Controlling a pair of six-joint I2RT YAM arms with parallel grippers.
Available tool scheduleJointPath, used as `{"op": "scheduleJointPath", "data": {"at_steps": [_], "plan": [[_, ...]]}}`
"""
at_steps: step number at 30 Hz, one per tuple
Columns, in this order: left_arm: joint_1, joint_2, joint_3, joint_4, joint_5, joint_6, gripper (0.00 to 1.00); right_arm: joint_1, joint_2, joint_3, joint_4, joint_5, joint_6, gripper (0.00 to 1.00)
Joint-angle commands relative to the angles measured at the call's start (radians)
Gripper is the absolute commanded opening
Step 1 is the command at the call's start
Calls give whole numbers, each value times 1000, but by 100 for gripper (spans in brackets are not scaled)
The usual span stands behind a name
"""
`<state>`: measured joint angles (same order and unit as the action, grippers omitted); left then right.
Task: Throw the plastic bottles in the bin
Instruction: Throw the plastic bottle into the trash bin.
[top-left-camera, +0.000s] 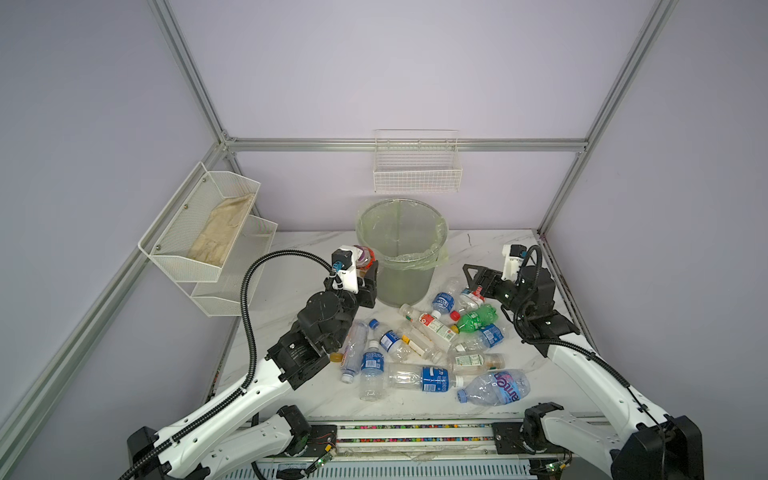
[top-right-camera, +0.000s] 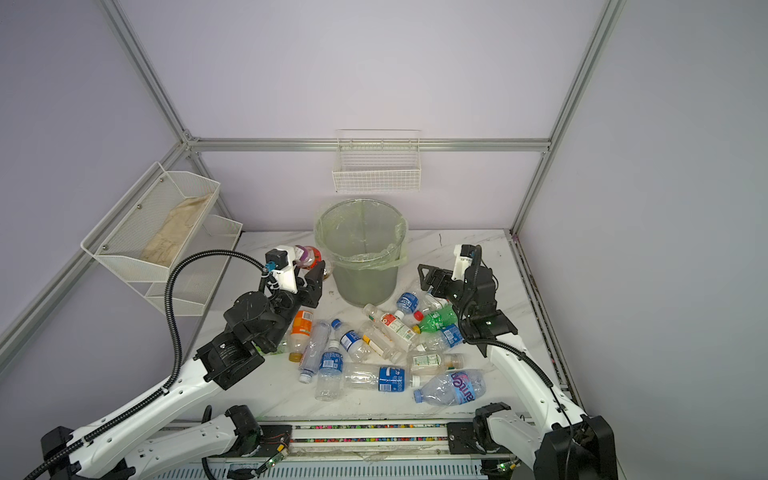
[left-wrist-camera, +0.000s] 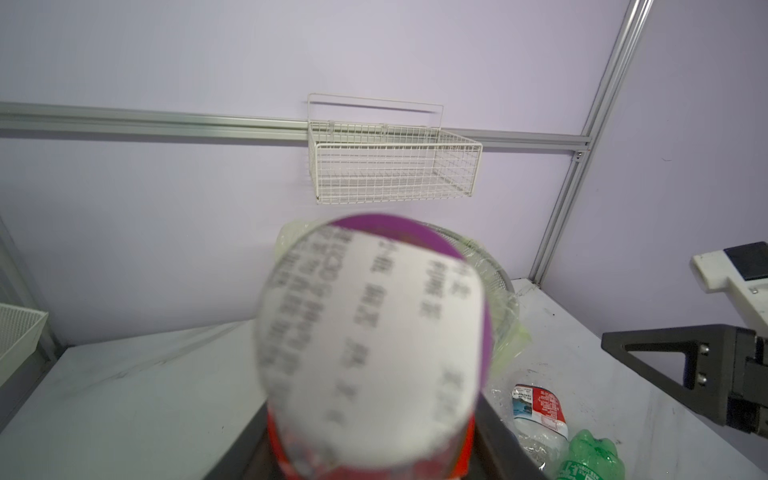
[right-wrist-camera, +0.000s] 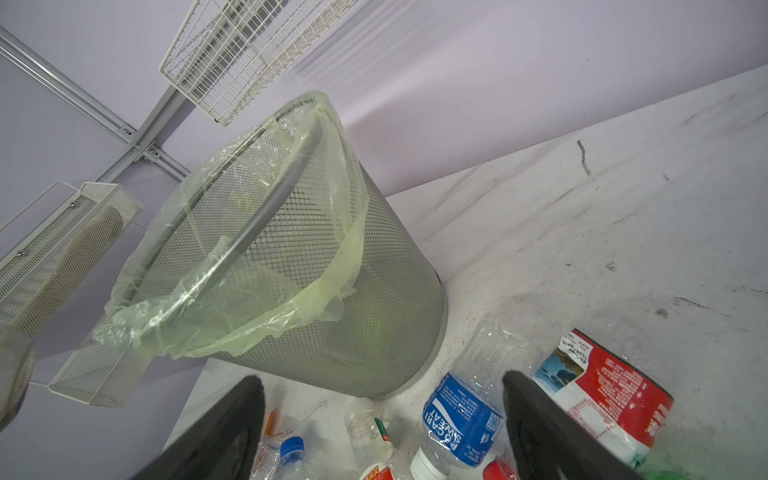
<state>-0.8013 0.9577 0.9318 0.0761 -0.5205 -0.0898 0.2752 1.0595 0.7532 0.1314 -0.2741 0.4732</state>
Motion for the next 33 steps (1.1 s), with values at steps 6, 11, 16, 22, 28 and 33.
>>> {"op": "scheduleJointPath", "data": {"at_steps": [6, 11, 16, 22, 28, 33], "plan": [[-6, 186, 274, 58, 137, 126, 43, 4, -35, -3, -22, -23, -10, 91], [-1, 324, 396, 22, 165, 169, 45, 4, -45, 0, -33, -31, -11, 92], [40, 447, 528, -44, 212, 169, 45, 4, -53, 6, -47, -35, -15, 92], [118, 639, 723, -207, 262, 117, 50, 4, -57, 13, -58, -45, -18, 92], [136, 700, 914, -390, 242, 67, 100, 4, -66, 22, -71, -51, -25, 92], [123, 579, 807, -269, 250, 69, 100, 4, -56, 19, -57, -57, -19, 92]]}}
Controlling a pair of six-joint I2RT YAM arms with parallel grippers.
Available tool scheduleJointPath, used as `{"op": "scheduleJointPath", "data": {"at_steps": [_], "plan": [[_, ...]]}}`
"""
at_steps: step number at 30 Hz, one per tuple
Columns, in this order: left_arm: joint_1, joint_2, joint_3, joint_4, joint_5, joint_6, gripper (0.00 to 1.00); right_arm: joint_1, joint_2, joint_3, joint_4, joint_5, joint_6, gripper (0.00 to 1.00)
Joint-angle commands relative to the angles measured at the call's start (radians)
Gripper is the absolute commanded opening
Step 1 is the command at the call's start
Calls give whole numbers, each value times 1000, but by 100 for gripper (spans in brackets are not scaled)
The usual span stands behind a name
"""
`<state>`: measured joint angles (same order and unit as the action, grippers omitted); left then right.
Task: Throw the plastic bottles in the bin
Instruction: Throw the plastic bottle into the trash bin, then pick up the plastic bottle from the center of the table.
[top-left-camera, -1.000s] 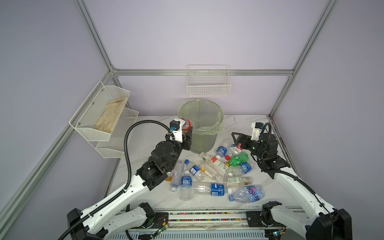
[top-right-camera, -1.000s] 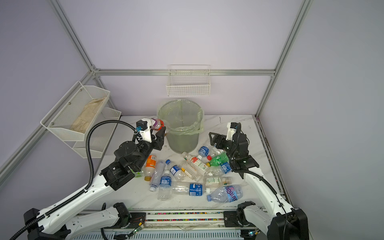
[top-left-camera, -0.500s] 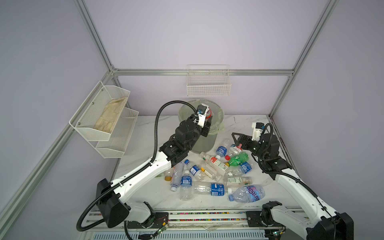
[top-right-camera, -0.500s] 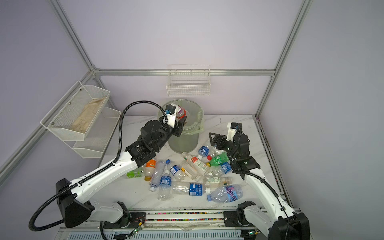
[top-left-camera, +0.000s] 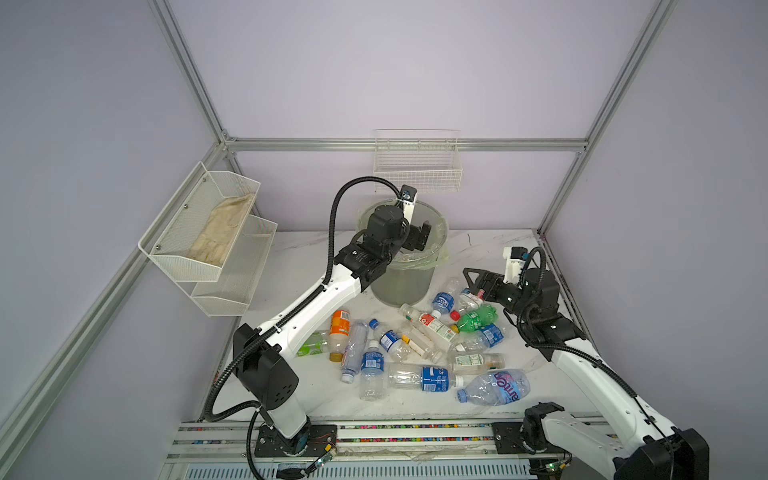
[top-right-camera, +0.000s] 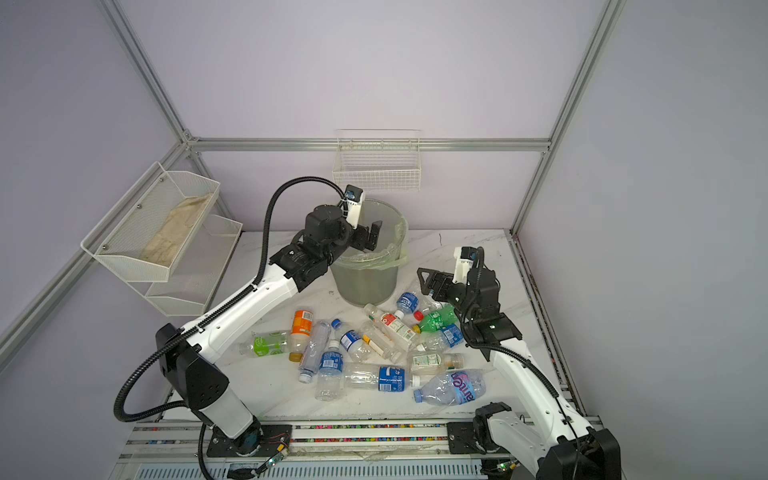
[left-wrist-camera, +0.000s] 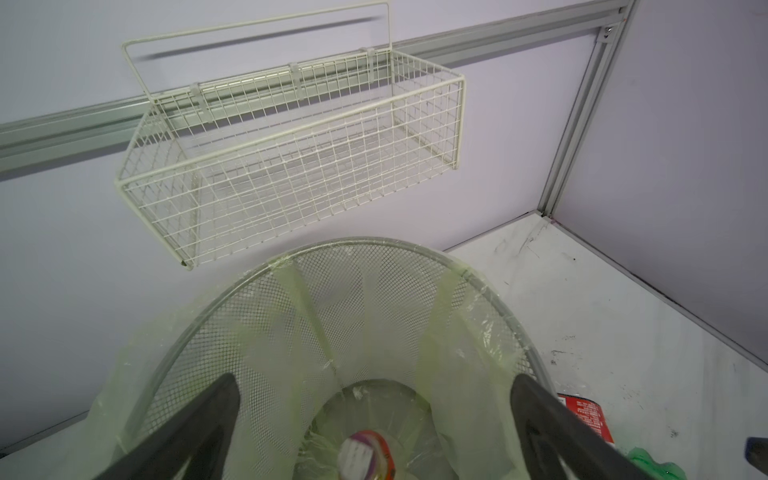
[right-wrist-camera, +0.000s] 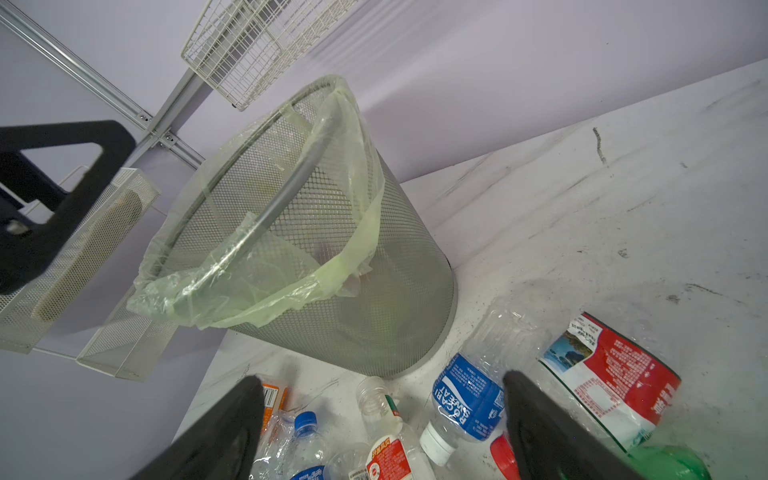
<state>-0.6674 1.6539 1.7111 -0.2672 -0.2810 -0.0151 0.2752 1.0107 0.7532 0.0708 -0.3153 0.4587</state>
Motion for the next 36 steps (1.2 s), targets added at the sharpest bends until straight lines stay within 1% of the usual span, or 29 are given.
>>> {"op": "scheduleJointPath", "data": {"at_steps": [1, 10, 14, 15, 16, 19, 22, 27, 33, 36], "plan": [[-14, -141, 12, 79, 10, -6, 100, 5, -2, 19, 7, -20, -3, 92], [-39, -368, -166, 139, -14, -19, 100, 4, 18, 36, -5, -25, -34, 92], [-47, -493, -292, 155, -36, -57, 100, 4, 17, 65, -52, -38, -86, 93], [-49, -519, -325, 158, -44, -64, 100, 4, 13, 66, -58, -47, -100, 93], [-50, -558, -363, 160, -56, -73, 100, 4, 13, 70, -68, -56, -118, 96], [-54, -661, -482, 157, -95, -111, 100, 17, 21, 97, -123, -98, -186, 96], [-54, -756, -596, 133, -139, -162, 100, 83, 28, 129, -188, -54, -236, 97], [-55, -885, -767, 90, -176, -287, 100, 180, 34, 151, -255, -3, -248, 90], [-55, -991, -904, 1, -193, -412, 100, 303, 40, 172, -383, 106, -255, 89], [-54, -1033, -962, -22, -191, -462, 100, 337, 59, 172, -429, 148, -252, 85]]}}
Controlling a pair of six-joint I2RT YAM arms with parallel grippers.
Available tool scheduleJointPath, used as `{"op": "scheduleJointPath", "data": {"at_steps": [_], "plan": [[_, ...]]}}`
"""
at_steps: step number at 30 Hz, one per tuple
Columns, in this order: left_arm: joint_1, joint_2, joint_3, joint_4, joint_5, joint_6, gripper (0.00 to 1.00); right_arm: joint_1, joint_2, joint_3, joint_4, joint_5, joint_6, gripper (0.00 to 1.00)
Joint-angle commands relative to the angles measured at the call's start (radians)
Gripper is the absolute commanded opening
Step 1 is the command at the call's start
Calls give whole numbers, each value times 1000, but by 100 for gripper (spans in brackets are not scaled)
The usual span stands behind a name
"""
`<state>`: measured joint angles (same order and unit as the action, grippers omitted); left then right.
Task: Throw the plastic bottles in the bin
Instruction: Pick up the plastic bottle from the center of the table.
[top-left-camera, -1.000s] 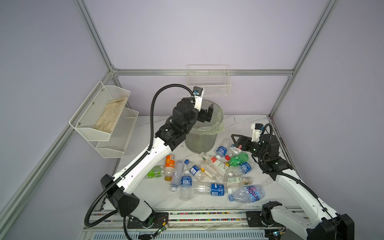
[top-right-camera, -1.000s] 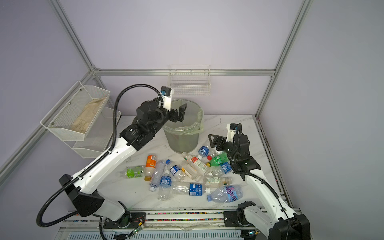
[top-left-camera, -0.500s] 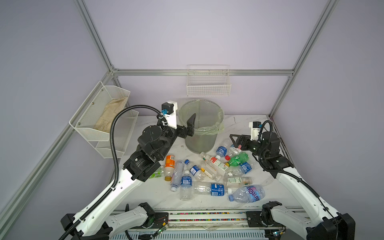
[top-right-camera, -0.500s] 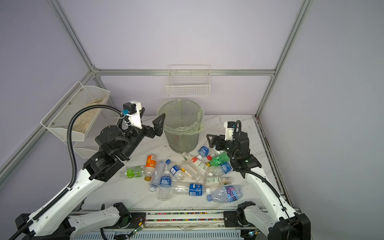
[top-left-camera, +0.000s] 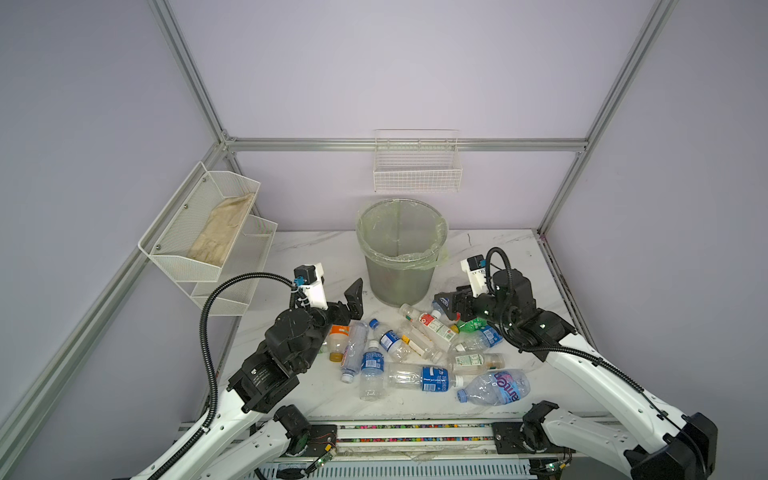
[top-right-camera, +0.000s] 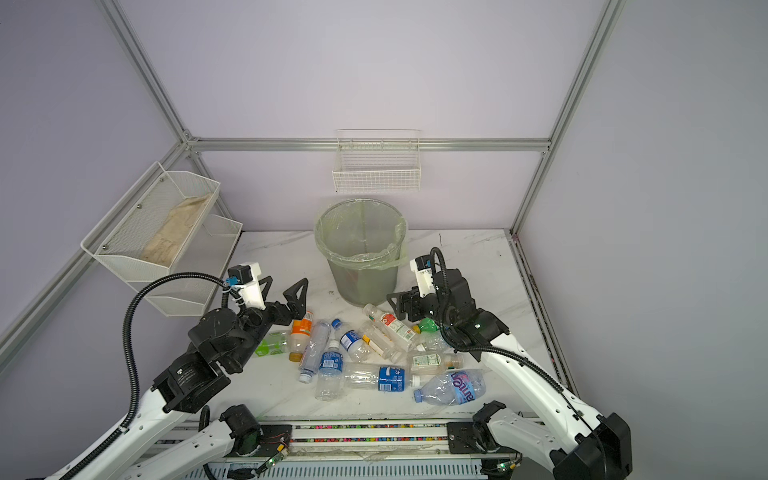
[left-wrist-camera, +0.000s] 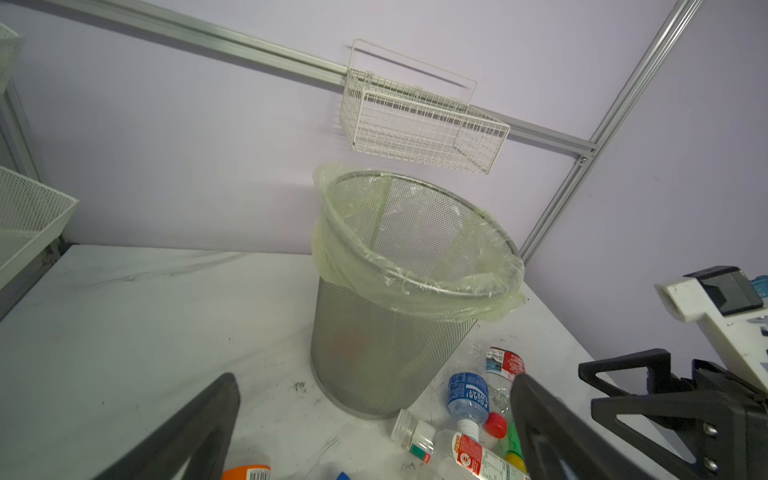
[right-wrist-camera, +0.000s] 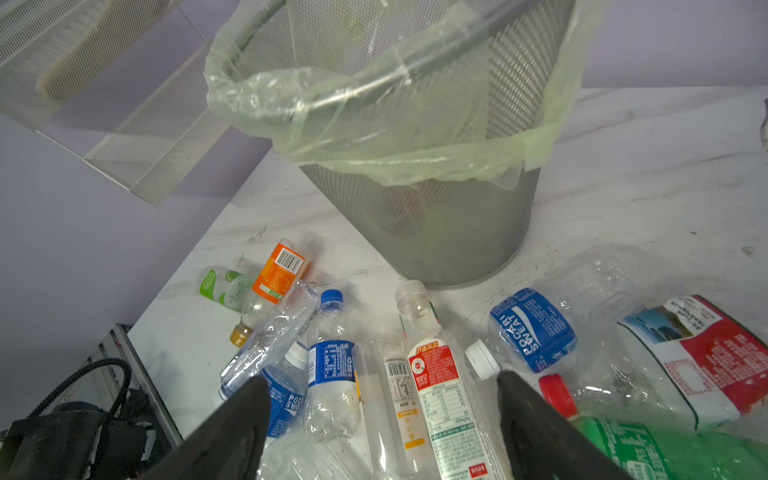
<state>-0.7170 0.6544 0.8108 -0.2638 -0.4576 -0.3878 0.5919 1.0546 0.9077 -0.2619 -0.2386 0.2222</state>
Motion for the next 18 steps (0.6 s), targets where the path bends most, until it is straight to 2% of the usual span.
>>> {"op": "scheduleJointPath", "data": {"at_steps": [1, 11, 18], "plan": [[-6, -45, -75, -37, -16, -105, 100, 27, 23, 10, -106, 77, -16, 84], [-6, -96, -126, -126, 0, -159, 100, 38, 175, -40, -78, 108, -19, 79], [-6, -111, -151, -147, 0, -169, 100, 55, 269, -41, -71, 145, 28, 76]]}}
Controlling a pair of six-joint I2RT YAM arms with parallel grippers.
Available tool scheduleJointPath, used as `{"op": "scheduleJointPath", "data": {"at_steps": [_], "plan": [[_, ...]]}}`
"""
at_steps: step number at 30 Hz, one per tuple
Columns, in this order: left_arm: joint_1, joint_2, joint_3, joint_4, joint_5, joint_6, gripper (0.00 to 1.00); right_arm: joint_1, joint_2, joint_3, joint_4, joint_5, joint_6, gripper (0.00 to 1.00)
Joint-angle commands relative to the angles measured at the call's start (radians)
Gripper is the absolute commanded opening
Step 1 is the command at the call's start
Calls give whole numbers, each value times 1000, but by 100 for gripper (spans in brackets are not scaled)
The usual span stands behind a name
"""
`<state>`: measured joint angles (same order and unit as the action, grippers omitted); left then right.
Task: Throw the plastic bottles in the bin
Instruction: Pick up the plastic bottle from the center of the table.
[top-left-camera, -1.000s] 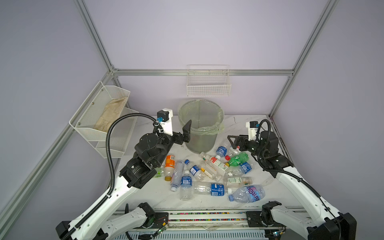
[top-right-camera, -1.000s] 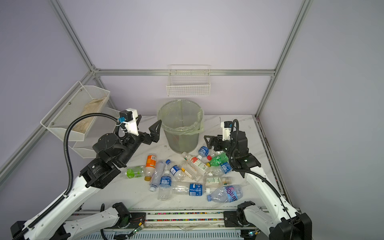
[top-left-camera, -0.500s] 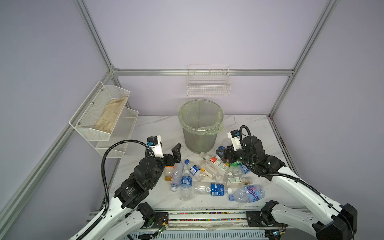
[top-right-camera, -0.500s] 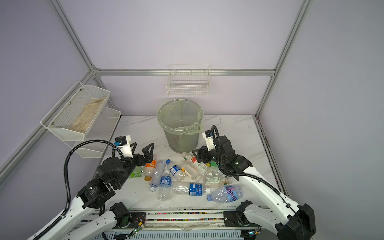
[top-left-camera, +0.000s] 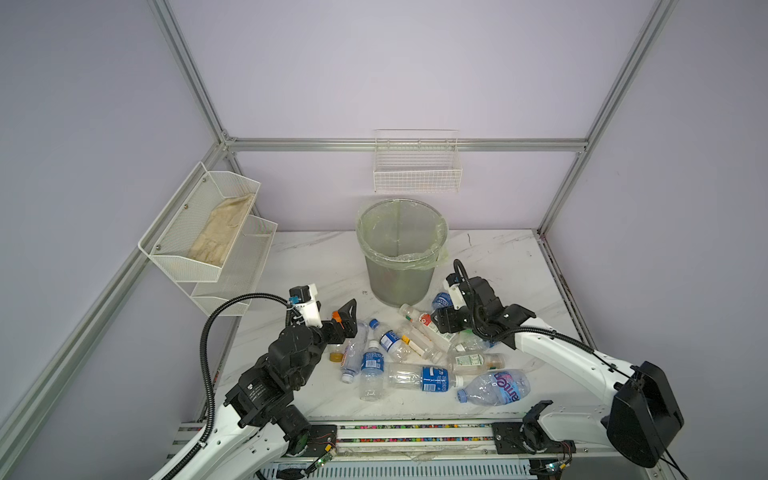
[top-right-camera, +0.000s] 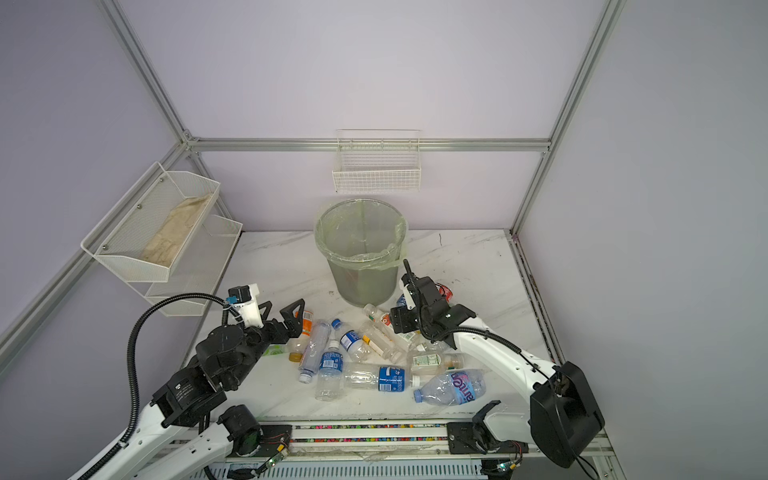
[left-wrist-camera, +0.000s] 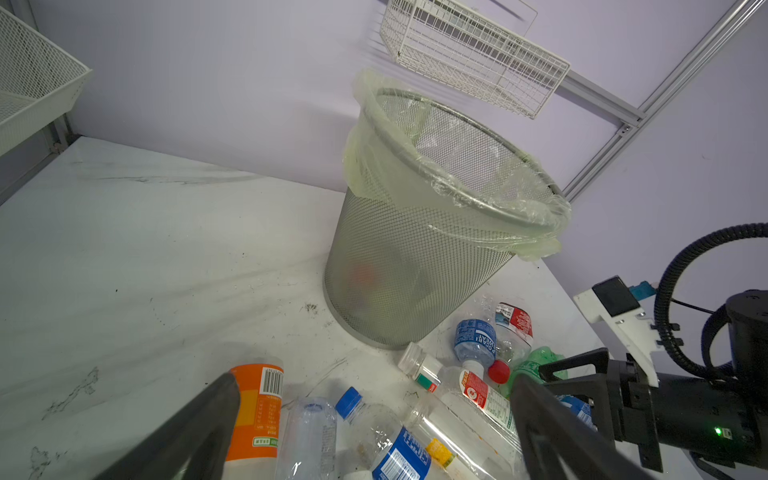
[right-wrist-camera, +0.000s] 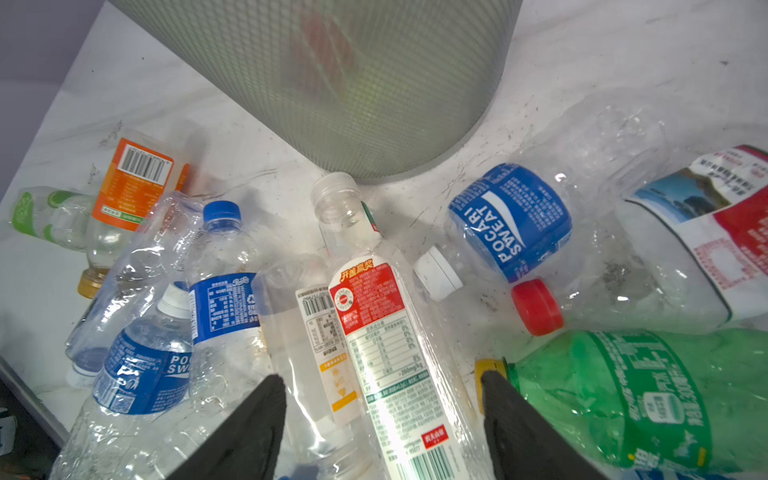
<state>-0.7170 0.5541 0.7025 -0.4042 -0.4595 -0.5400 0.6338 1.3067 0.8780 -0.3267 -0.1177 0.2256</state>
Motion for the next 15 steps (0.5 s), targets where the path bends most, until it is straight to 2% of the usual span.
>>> {"op": "scheduleJointPath", "data": {"at_steps": [1, 7, 15], "plan": [[-7, -11, -43, -10, 1, -15, 100, 18, 31, -14, -1, 28, 34, 75], [-6, -14, -43, -14, 4, -9, 100, 55, 123, -16, 9, 62, 75, 71], [-7, -14, -46, -15, 5, -9, 100, 63, 180, -26, 42, 77, 79, 71]]}}
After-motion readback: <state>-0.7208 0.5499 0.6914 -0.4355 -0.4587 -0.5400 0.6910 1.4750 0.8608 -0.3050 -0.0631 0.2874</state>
